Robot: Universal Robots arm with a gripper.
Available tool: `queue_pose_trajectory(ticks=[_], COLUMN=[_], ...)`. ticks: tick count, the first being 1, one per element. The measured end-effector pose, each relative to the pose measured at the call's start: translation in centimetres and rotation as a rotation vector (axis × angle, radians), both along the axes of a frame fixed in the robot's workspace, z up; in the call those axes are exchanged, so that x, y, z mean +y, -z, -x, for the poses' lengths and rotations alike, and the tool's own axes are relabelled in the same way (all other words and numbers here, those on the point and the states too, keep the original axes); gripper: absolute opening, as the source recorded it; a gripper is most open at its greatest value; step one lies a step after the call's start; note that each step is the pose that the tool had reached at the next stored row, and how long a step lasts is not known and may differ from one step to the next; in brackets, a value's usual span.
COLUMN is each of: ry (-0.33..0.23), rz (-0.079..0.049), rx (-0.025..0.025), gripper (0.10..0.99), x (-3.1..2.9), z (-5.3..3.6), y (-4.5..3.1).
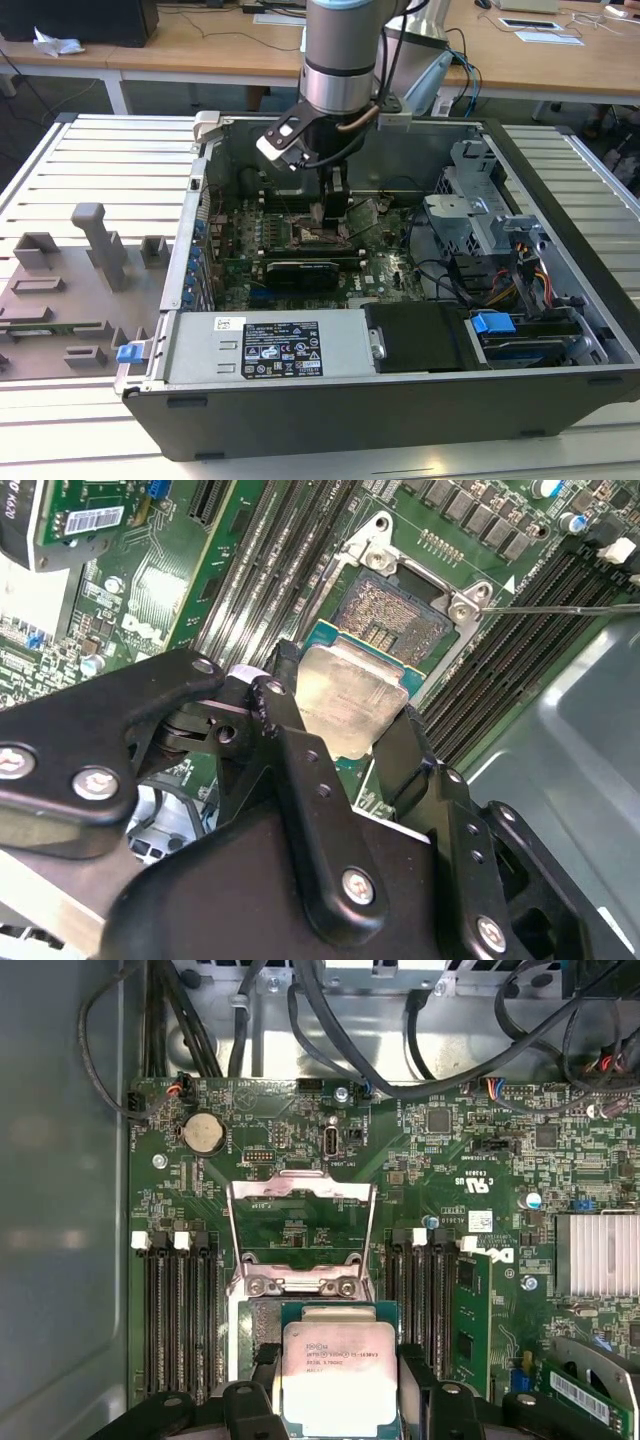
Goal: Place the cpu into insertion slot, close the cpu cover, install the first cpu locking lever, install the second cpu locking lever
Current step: 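Place the cpu into insertion slot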
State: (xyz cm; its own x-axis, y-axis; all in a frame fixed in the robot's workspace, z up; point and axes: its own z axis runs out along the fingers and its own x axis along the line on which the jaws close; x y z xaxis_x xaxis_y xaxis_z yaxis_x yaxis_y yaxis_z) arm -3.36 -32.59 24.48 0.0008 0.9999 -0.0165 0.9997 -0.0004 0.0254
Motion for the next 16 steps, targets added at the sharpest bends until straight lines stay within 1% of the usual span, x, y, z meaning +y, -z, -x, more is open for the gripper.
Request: queue_pose_trajectory(ticks=[3,9,16], ry=[0.000,0.000,0.000], rz=[0.000,0.000,0.000], rx=[0.0001,0.0000,0.0001], gripper=[0.541,0.541,0.541], x=[0.00,0.00,0.00], z=[0.00,0.00,0.00], y=[0.22,1.06,1.43])
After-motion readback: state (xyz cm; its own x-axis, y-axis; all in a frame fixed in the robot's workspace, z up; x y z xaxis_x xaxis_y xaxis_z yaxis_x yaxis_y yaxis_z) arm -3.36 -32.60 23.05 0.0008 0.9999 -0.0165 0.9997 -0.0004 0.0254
